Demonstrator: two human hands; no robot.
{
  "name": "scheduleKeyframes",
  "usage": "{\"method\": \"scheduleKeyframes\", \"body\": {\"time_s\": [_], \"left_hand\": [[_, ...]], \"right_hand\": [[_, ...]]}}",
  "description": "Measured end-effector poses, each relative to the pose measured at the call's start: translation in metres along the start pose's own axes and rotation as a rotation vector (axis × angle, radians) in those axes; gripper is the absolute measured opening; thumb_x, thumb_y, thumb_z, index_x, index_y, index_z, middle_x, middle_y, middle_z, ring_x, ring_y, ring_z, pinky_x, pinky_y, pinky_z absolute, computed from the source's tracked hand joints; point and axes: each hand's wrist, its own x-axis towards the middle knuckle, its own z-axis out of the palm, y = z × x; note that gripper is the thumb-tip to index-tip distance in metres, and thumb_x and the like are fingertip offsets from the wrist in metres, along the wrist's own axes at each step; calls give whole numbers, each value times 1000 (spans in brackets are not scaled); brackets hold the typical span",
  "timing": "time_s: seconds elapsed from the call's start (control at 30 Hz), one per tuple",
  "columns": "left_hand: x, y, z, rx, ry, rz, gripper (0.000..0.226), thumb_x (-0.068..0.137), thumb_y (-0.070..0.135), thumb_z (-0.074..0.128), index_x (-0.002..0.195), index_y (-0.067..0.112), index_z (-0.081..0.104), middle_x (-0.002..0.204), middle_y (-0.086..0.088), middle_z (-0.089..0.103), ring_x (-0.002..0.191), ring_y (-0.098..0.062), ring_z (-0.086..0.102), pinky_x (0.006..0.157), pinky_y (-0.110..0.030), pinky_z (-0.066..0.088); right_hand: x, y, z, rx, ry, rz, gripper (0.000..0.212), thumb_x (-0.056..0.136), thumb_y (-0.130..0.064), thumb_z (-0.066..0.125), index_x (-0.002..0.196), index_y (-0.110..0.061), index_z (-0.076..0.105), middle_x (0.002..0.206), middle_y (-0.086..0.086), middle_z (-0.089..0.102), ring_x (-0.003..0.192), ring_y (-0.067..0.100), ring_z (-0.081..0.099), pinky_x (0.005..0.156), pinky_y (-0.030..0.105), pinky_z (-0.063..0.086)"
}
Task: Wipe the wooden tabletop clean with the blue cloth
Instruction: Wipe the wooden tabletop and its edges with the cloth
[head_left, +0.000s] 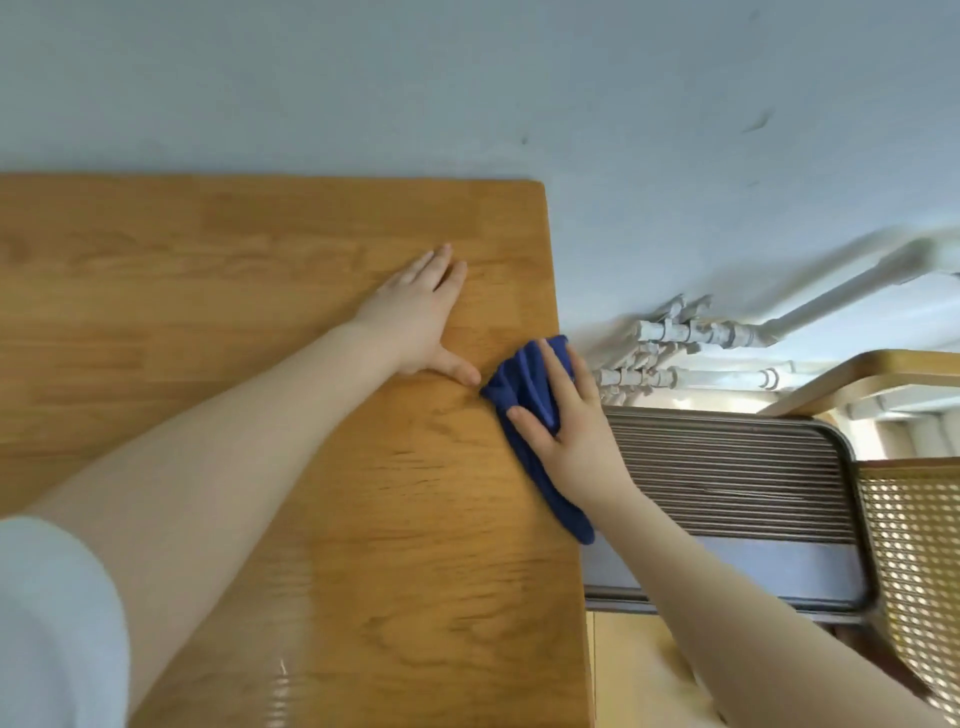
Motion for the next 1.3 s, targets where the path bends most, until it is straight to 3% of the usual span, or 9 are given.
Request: {"method": "scheduleKeyframes", "body": {"time_s": [0.2,0.37,0.5,0.73,0.9,1.07,1.17,1.23,1.3], "left_hand": [[-7,2,8,-26,133,-112,121,60,66,70,149,30,-5,151,-6,-33,143,-27,-19,117,-48,-1],[-60,18,36,-41,344,-27,102,80,46,66,149,26,-6,155,-6,-22,144,-32,-1,116,-50,9],[-136,37,54,-138,124,221,103,82,45,63,147,29,-14,158,-2,-9,145,-27,6,115,-50,18],[-262,40,117,21,-52,126,115,72,61,63,146,24,-19,155,3,-23,144,-18,-8,115,-41,11],[-325,41,174,68,-83,17,115,69,63,64,149,21,-8,157,-3,-15,145,-22,-6,116,-38,3],[-325,58,181,170,-35,-88,123,66,61,69,148,22,-13,159,-2,-4,145,-23,-4,117,-39,2],[-336,77,181,-85,-66,-100,106,79,46,67,149,22,-8,159,-2,-3,146,-21,2,118,-35,9],[-352,88,173,-589,-57,-106,81,91,37,56,150,23,2,158,2,9,143,-12,14,115,-28,17],[-366,97,154,-1082,39,-84,63,96,28,47,149,22,14,152,7,27,134,-1,28,107,-16,25]], "right_hand": [[41,1,2,-90,85,-10,64,93,-38,51,147,-27,19,156,5,9,140,15,15,91,11,17],[-92,24,24,-78,0,-81,70,90,-41,55,147,-25,17,157,5,-1,141,12,7,102,11,11],[-208,37,36,-88,-109,-62,71,86,-52,47,143,-34,9,156,3,-9,139,3,0,105,6,8],[-167,16,22,-66,-13,16,62,95,-31,48,147,-23,14,156,8,3,141,17,10,96,10,16],[-250,33,43,-239,-44,18,60,95,-30,48,147,-19,19,155,18,4,140,33,16,111,32,18],[-308,26,57,-612,-60,-143,43,92,-32,42,131,-17,52,142,22,39,118,51,41,97,53,41],[-300,5,32,-542,-306,-76,32,98,-26,40,124,-13,54,129,9,54,115,34,45,88,36,38],[-290,-28,10,-285,-364,-27,23,99,-22,40,105,-6,55,99,12,61,91,28,53,70,31,34],[-280,-63,-3,-159,-364,-59,17,99,-22,40,100,-10,53,90,9,60,85,25,54,69,31,35]]}}
